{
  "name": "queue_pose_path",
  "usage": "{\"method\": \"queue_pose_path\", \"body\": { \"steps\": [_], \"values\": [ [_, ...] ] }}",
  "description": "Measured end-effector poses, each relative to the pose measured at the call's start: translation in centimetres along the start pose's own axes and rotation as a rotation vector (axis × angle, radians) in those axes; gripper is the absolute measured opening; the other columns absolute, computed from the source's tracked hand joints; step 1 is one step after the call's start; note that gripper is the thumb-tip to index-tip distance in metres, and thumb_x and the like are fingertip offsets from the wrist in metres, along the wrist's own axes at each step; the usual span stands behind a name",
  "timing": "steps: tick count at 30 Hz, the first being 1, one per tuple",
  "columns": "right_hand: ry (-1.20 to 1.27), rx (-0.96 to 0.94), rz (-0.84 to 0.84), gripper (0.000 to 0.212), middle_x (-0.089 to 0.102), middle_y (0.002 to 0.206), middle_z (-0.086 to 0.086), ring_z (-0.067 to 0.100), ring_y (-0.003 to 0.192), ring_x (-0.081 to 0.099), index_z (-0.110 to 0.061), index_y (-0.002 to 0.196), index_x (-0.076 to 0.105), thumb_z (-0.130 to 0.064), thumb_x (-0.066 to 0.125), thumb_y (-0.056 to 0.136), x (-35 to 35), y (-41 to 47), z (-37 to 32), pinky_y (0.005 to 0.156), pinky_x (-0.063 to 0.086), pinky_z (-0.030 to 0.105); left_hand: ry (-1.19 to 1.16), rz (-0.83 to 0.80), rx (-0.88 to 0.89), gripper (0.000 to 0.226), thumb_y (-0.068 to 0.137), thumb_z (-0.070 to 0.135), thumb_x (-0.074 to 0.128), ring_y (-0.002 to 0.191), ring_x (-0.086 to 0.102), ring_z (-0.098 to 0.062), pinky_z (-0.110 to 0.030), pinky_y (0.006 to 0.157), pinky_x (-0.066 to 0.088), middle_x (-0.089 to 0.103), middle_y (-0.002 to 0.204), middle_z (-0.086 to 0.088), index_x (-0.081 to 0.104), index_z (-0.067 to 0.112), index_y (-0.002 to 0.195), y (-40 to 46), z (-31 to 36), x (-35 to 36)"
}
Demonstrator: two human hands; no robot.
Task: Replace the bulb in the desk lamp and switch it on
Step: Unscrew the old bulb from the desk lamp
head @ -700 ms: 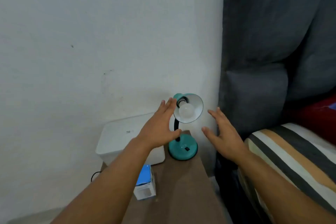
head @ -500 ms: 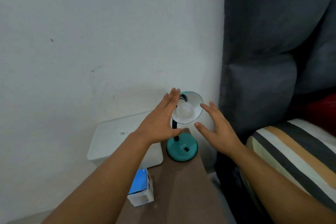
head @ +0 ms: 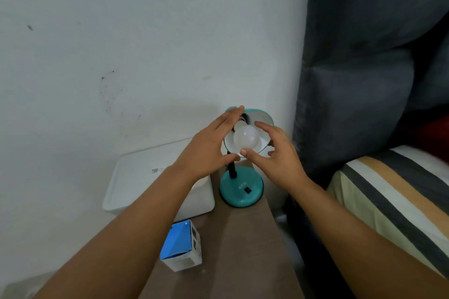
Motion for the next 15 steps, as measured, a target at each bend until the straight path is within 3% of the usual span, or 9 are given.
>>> {"method": "queue_pose_path", "body": {
  "steps": [5,10,15],
  "values": [
    [0.003,0.006,0.040,0.064,0.048,0.129,-0.015,0.006,0.113,0.049,-0.034,0.134,0.050,-0.045,0.078,0.077,0.05,0.24,0.09,0.096,0.050,0.036,0.035,-0.022,0.019,0.111,0.081,0.026,0.083,0.148,0.036,-0.015,-0.038,0.114,0.044,0.022,0.167,0.009,0.007,0.039,0.161,0.21,0.31,0.13],
    [-0.009,0.001,-0.038,0.057,0.044,0.138,-0.004,0.012,0.121,0.046,-0.038,0.141,0.042,-0.039,0.067,0.089,0.12,0.37,0.48,0.098,0.050,0.044,0.074,-0.006,0.025,0.112,0.081,0.025,0.083,0.143,0.044,-0.018,-0.036,0.110,0.047,0.021,0.168,0.009,0.007,0.036,0.161,0.33,0.51,0.46],
    [-0.002,0.000,-0.069,0.067,0.035,0.144,-0.003,0.012,0.126,0.042,-0.039,0.145,0.032,-0.037,0.068,0.089,0.55,0.02,0.26,0.103,0.048,0.044,0.071,-0.008,0.023,0.112,0.081,0.025,0.084,0.140,0.046,-0.016,-0.030,0.107,0.047,0.022,0.167,0.010,0.008,0.037,0.161,0.22,0.38,0.38]
  ]
}}
Point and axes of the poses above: each hand's wrist, its own y-axis towards the middle knuckle, its own x-axis out of the palm, z = x × y, the point moved 4 cm from there along y, towards the middle knuckle
